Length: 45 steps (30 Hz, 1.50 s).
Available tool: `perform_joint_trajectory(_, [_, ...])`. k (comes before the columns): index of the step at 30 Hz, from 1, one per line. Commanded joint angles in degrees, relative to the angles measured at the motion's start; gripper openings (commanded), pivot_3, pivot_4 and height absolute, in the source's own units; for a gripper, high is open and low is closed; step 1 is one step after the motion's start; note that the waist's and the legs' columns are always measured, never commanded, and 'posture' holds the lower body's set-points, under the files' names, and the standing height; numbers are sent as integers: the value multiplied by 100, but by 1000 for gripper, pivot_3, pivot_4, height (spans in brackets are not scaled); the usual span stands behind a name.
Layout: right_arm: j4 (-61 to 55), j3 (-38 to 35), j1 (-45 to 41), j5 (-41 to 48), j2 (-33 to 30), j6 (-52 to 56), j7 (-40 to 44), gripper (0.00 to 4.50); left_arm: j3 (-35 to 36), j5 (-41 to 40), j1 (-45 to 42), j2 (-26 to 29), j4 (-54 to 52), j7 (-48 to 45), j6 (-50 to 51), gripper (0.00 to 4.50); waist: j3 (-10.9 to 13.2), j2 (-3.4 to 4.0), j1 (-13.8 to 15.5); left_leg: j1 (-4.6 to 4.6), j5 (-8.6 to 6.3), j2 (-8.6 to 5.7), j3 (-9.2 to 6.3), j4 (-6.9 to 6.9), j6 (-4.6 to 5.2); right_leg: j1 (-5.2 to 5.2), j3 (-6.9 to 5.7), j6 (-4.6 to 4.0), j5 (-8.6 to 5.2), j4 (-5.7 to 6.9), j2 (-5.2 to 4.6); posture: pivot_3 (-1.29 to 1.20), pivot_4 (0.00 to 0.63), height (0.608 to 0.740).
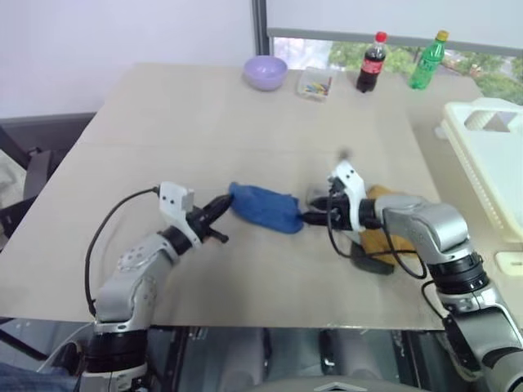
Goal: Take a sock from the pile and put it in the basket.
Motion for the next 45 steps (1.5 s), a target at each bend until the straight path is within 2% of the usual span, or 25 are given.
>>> perform_joint_trajectory(1, [-288, -121, 108, 52, 80, -14, -92, 2829, 69, -48, -215, 46, 83, -372, -435, 0, 0, 0, 5, 0, 0, 0, 1, 1, 0, 0, 0, 0, 0, 0, -1, 0, 150, 730])
perform_joint_trajectory(10, [-368, -178, 174, 51, 347, -48, -289, 2829, -226, 619, -523, 141, 961, -336, -617, 0, 0, 0, -9, -1, 0, -1, 1, 1, 0, 0, 0, 1, 1, 1, 0, 0, 150, 730])
perform_joint_trajectory(14, [-478, -280, 153, 102, 440, -103, -348, 2829, -368, 782, -453, 213, 987, -414, -533, 0, 0, 0, -9, -3, 0, -1, 0, 2, 0, 0, -1, 2, 1, 1, 0, 0, 150, 730])
perform_joint_trajectory(20, [-614, -302, 41, 31, 675, -869, -209, 2829, -321, 883, -427, 192, 1055, -232, -426, 0, 1, 1, -9, -3, 0, 0, -1, 1, 0, -1, -2, 2, 1, 1, -1, 0, 150, 730])
perform_joint_trajectory(26, [284, 174, -220, -771, 1070, -2534, -42, 2829, -265, 771, -487, 131, 1031, -75, -114, 0, 1, 1, -20, 3, 1, 0, 0, 2, -2, 0, -1, 3, 1, 7, 0, 0, 150, 730])
perform_joint_trajectory(31, [1287, 745, -290, -1567, 1051, -3464, 233, 2829, -274, 782, -498, 134, 1023, -74, -97, 0, 1, 1, -13, 1, 2, -1, 1, 2, -3, 1, -1, 2, 1, 5, -2, 0, 150, 730])
perform_joint_trajectory(36, [2106, 1030, -235, -2079, 1166, -4014, 294, 2829, -304, 826, -439, 115, 1007, -55, -145, 0, 1, 1, -17, 1, 3, -1, 0, 2, -5, 1, -2, 2, 1, 6, -1, 0, 150, 730])
perform_joint_trajectory(45, [2656, 1170, -178, -2617, 1210, -4270, 374, 2829, -280, 812, -492, 77, 1039, -54, -223, 0, 0, 1, -18, 19, 6, -1, 3, 2, -11, 11, 2, 1, 1, 15, -1, 0, 150, 730])
